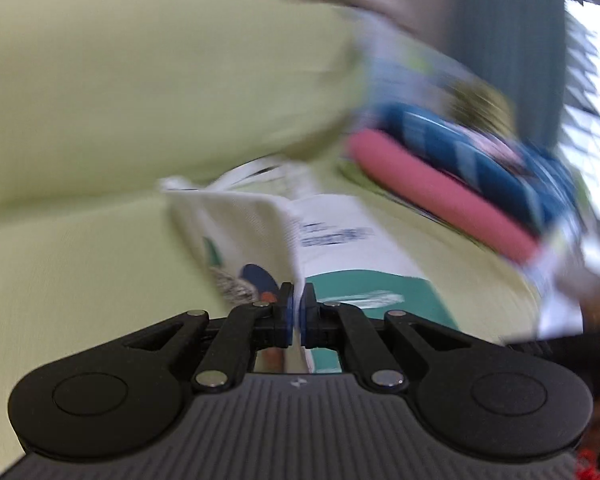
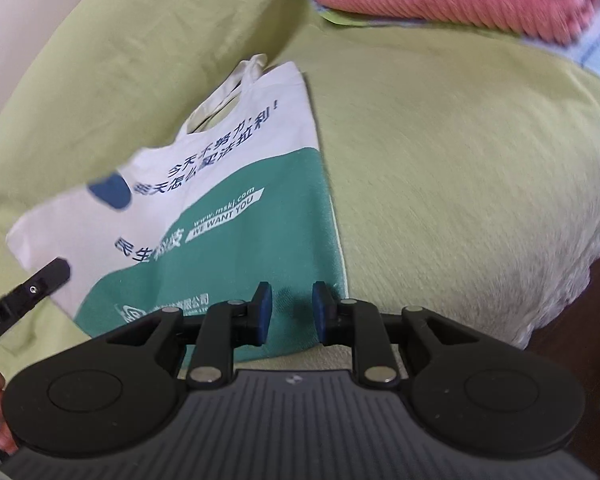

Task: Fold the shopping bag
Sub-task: 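Fold the bag lengthwise with the left gripper while the right gripper pinches the fold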

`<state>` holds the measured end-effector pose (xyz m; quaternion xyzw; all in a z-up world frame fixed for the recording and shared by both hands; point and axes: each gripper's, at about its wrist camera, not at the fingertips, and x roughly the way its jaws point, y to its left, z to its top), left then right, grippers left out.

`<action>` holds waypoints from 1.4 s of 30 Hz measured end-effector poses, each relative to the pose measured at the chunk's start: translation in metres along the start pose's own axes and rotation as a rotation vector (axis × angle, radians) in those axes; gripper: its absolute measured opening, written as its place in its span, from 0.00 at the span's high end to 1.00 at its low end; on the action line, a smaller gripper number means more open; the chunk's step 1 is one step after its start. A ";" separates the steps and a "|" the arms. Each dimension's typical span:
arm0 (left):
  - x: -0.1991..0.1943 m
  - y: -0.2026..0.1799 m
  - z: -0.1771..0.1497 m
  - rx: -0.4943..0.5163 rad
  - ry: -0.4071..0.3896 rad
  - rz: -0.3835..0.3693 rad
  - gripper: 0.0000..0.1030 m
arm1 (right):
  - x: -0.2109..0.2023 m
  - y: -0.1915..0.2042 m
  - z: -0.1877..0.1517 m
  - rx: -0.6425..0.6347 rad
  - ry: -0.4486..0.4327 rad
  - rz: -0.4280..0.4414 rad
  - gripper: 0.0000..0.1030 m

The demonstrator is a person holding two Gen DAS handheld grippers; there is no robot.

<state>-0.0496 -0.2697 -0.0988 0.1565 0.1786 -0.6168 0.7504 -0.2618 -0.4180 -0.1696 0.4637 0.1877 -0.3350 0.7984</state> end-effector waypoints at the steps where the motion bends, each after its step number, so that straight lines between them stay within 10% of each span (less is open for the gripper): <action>1: 0.004 -0.016 0.001 0.069 0.009 -0.027 1.00 | 0.000 -0.003 0.002 0.027 0.004 0.009 0.82; 9: 0.042 -0.107 -0.037 0.429 0.179 -0.171 1.00 | -0.013 -0.021 0.008 0.186 -0.010 0.058 0.70; 23: 0.033 -0.099 -0.032 0.320 0.197 -0.167 0.90 | -0.017 -0.036 0.000 0.402 0.000 0.222 0.62; 28: 0.038 -0.098 -0.026 0.323 0.197 -0.161 0.86 | 0.000 -0.026 0.001 0.329 0.013 0.135 0.92; 42: 0.029 -0.070 -0.031 0.325 0.215 -0.032 0.87 | -0.020 0.006 -0.005 0.030 -0.089 -0.072 0.93</action>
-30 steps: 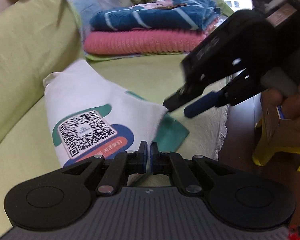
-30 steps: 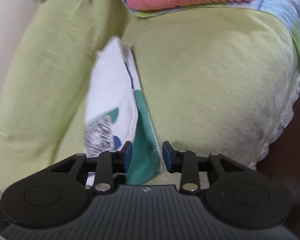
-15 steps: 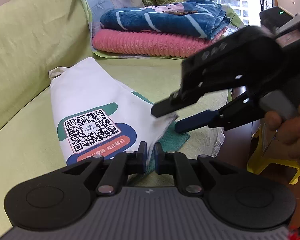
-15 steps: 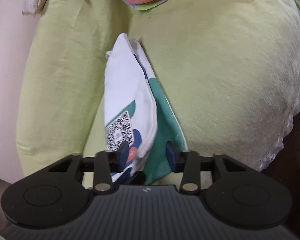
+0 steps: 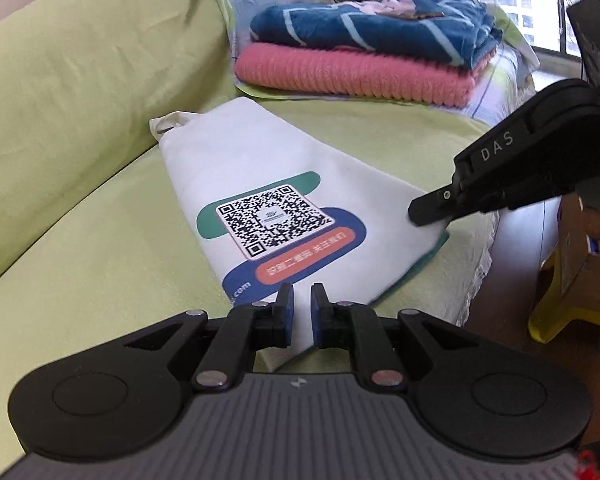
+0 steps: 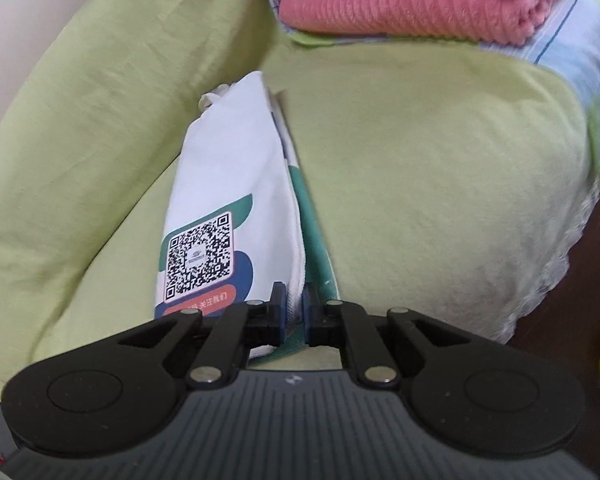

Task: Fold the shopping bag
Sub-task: 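Fold the bag lengthwise with the left gripper while the right gripper pinches the fold, then open both grippers and release the lengthwise-folded tote bag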

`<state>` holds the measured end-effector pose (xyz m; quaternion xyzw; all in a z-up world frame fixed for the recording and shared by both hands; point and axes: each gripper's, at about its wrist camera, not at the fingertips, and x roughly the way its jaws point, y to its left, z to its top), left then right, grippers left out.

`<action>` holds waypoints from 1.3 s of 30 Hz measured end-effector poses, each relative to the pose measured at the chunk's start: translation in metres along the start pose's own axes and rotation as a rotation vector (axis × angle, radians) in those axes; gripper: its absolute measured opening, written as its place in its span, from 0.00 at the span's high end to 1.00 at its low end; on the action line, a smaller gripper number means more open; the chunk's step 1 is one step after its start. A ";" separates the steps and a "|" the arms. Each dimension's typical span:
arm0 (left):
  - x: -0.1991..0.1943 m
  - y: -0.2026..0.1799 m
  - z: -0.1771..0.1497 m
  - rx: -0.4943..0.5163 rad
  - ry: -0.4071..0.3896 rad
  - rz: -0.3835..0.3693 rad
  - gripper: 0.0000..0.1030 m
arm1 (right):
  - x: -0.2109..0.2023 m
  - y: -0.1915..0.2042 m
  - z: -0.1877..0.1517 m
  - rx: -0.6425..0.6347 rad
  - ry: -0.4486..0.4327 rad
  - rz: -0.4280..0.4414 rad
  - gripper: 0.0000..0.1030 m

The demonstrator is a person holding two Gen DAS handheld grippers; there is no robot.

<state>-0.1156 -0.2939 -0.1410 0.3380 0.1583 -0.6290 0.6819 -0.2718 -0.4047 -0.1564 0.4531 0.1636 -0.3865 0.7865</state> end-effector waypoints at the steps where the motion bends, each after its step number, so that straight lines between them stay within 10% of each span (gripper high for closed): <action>1: 0.000 -0.002 -0.001 0.015 -0.001 0.006 0.87 | -0.002 0.004 0.000 -0.030 -0.010 -0.011 0.93; 9: 0.012 -0.006 -0.002 0.051 0.025 0.006 0.86 | 0.008 0.011 -0.004 -0.140 -0.019 -0.135 0.95; 29: 0.023 0.009 0.022 -0.093 0.226 -0.029 0.86 | 0.009 0.012 -0.005 -0.301 0.027 -0.105 0.92; 30: 0.023 0.009 0.022 -0.096 0.228 -0.030 0.86 | 0.010 0.016 -0.006 -0.339 0.020 -0.122 0.89; 33: 0.023 0.010 0.023 -0.099 0.235 -0.030 0.86 | 0.009 0.026 -0.011 -0.459 -0.013 -0.152 0.28; 39: 0.025 0.010 0.025 -0.100 0.243 -0.036 0.86 | 0.005 0.043 -0.022 -0.706 -0.091 -0.198 0.49</action>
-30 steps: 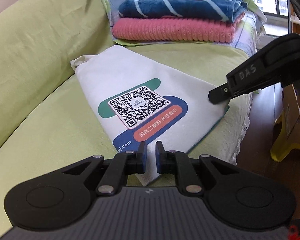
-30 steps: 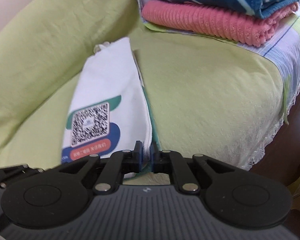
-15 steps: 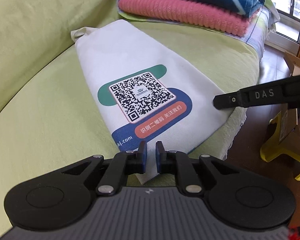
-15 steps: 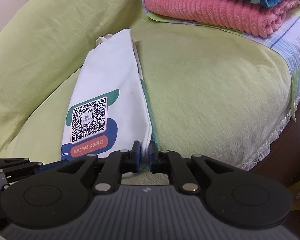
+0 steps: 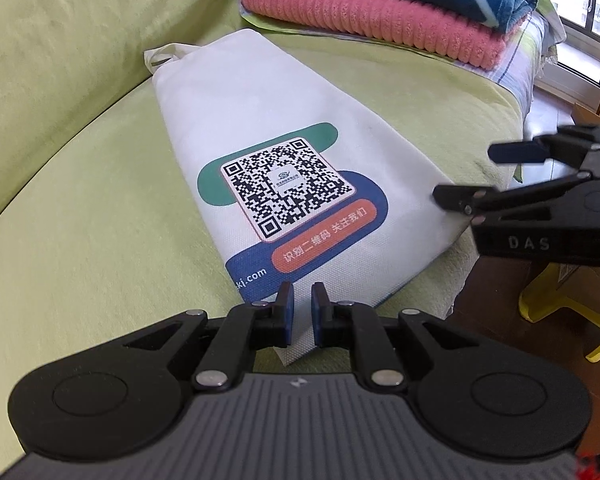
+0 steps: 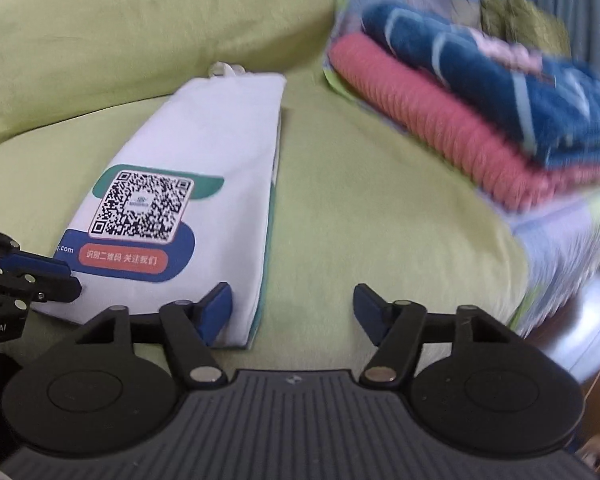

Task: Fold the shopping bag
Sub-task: 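Open both grippers and release the lengthwise-folded tote bag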

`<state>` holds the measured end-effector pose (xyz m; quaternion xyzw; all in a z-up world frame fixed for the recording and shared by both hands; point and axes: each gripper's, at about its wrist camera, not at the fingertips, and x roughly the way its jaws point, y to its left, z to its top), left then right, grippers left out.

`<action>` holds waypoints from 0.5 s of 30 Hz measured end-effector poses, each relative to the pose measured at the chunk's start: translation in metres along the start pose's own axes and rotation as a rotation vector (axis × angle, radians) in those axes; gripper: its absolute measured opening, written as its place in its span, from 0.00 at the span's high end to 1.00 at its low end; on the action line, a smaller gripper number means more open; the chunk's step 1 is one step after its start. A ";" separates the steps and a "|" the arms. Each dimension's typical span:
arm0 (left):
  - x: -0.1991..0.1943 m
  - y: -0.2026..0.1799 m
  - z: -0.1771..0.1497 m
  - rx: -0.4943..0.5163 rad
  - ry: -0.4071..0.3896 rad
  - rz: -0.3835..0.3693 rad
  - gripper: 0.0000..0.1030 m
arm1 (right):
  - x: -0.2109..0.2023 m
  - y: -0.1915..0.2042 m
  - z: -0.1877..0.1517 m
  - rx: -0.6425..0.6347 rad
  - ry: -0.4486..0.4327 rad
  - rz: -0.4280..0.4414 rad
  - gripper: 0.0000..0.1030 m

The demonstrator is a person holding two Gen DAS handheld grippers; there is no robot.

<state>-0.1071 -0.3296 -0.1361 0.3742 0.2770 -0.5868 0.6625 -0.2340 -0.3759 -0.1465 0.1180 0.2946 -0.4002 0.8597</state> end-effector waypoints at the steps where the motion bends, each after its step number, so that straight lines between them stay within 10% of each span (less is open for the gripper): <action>1: 0.000 0.000 0.000 -0.002 0.001 -0.002 0.86 | -0.001 0.003 0.000 -0.040 -0.014 -0.010 0.57; 4: 0.001 0.001 0.002 -0.003 0.006 -0.005 0.86 | -0.005 0.013 0.002 -0.161 -0.055 -0.042 0.87; 15: -0.023 0.021 0.003 0.085 -0.136 -0.054 0.85 | 0.010 -0.001 0.005 -0.101 0.013 0.015 0.87</action>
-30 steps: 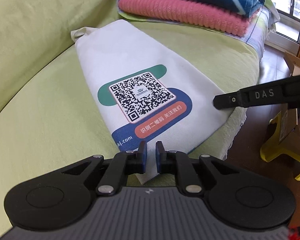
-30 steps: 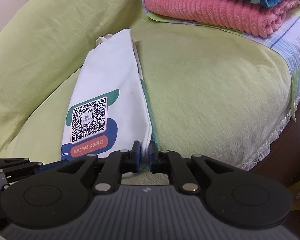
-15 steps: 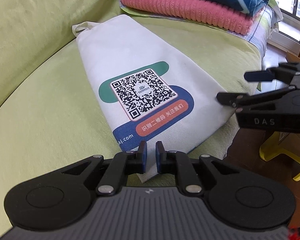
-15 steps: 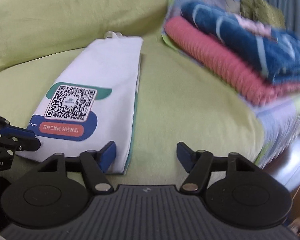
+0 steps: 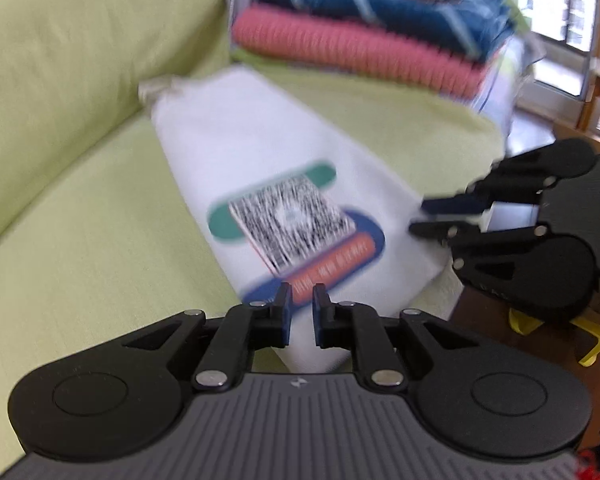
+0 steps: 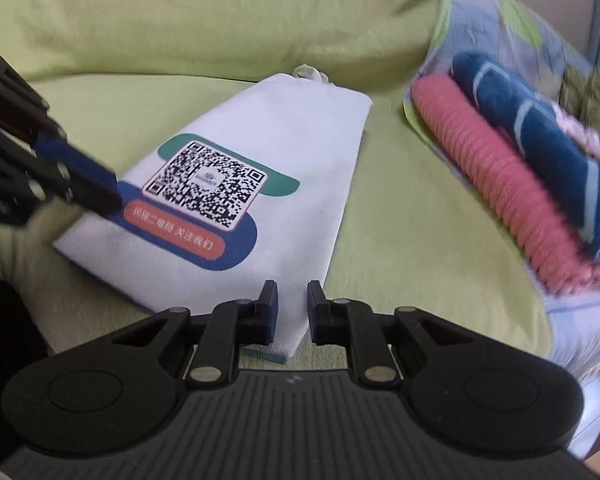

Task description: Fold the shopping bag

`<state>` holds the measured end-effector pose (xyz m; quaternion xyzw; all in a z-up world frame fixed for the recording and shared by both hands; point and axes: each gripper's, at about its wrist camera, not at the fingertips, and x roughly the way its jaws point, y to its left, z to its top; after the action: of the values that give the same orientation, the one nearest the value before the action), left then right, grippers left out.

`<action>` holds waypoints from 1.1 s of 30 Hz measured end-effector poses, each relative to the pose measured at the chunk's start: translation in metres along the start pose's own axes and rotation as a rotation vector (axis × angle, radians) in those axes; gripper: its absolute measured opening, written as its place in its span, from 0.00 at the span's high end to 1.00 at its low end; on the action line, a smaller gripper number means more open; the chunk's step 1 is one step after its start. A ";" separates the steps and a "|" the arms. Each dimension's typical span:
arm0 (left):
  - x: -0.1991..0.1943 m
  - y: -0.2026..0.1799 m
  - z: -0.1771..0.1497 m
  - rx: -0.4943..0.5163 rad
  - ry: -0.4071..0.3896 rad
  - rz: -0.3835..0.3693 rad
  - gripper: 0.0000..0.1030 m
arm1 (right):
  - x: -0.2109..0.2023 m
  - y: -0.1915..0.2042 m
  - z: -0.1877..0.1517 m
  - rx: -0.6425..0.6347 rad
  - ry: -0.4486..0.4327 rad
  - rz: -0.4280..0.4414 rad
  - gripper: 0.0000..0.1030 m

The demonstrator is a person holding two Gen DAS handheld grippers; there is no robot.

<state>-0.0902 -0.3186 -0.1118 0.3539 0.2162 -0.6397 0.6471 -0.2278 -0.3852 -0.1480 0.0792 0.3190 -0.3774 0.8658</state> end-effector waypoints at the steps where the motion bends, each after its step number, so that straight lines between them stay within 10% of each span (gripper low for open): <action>1: 0.002 0.005 0.000 0.034 -0.002 -0.009 0.86 | 0.002 -0.003 0.000 0.021 0.012 0.011 0.87; 10: 0.053 0.059 0.015 0.135 0.011 -0.119 0.95 | 0.018 -0.023 0.001 0.165 0.103 0.091 0.64; 25: 0.191 0.160 0.126 0.206 -0.048 0.037 0.95 | 0.028 -0.030 0.009 0.196 0.168 0.122 0.62; 33: 0.154 0.121 0.145 0.297 -0.138 -0.166 1.00 | 0.029 -0.032 0.008 0.206 0.175 0.136 0.61</action>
<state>0.0170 -0.5373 -0.1082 0.3818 0.1026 -0.7386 0.5461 -0.2317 -0.4284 -0.1560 0.2216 0.3469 -0.3401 0.8455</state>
